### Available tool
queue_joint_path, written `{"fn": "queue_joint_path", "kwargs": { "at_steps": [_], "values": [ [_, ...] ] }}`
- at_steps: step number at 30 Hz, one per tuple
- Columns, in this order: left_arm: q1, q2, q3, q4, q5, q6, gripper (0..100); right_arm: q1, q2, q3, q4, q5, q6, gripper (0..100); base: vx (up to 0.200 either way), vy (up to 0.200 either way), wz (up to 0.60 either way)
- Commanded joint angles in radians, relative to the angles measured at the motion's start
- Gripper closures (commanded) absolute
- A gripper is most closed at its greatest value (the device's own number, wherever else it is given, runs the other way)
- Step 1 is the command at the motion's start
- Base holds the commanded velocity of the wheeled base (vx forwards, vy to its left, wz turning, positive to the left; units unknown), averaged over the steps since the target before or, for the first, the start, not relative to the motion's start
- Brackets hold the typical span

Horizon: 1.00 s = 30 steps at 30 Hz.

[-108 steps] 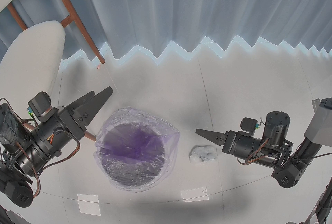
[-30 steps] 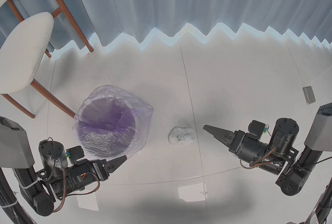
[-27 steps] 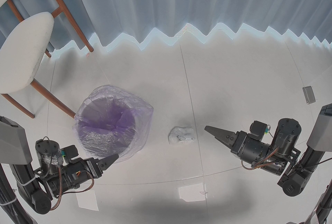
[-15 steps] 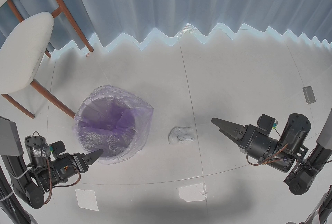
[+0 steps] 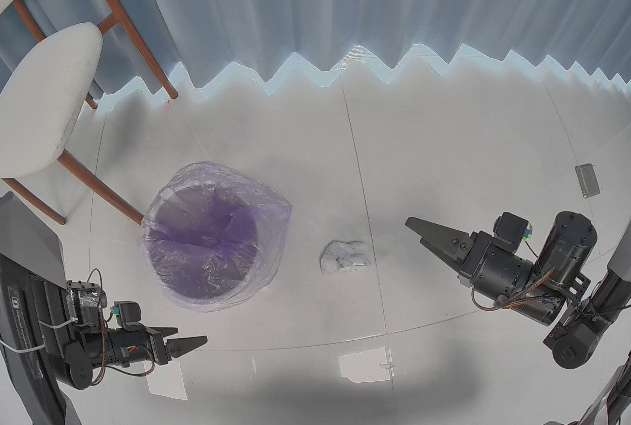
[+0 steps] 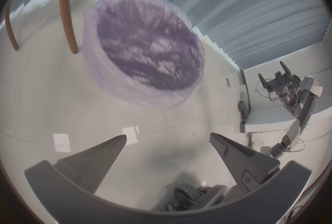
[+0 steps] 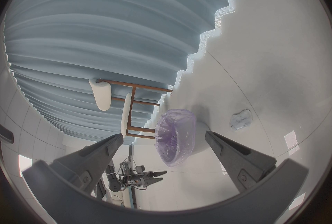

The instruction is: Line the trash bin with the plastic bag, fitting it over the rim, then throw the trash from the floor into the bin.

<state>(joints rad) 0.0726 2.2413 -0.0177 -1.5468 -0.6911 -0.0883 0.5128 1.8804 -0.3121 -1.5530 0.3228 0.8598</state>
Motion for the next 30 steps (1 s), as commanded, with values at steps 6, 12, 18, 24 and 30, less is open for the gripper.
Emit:
{"fn": "queue_joint_path", "kwargs": {
  "at_steps": [6, 12, 18, 24, 30],
  "values": [
    [0.024, 0.158, -0.067, -0.001, -0.088, -0.119, 0, -0.002, -0.001, -0.008, -0.018, 0.001, -0.001, 0, 0.0, 0.0, 0.0],
    [0.016, 0.158, -0.196, -0.001, -0.088, -0.303, 0, -0.002, -0.004, -0.008, -0.018, 0.001, -0.002, 0, 0.0, 0.0, 0.0],
    [-0.042, 0.149, -0.262, -0.001, -0.088, -0.412, 0, -0.002, -0.018, -0.007, -0.018, 0.001, -0.002, 0, 0.0, 0.0, 0.0],
    [-0.073, 0.133, -0.292, -0.001, -0.087, -0.439, 0, -0.003, -0.018, -0.007, -0.018, 0.002, -0.005, 0, 0.0, 0.0, 0.0],
    [-0.074, 0.127, -0.298, -0.001, -0.087, -0.439, 0, -0.005, -0.017, -0.005, -0.018, 0.002, -0.008, 0, 0.0, 0.0, 0.0]
  ]
}}
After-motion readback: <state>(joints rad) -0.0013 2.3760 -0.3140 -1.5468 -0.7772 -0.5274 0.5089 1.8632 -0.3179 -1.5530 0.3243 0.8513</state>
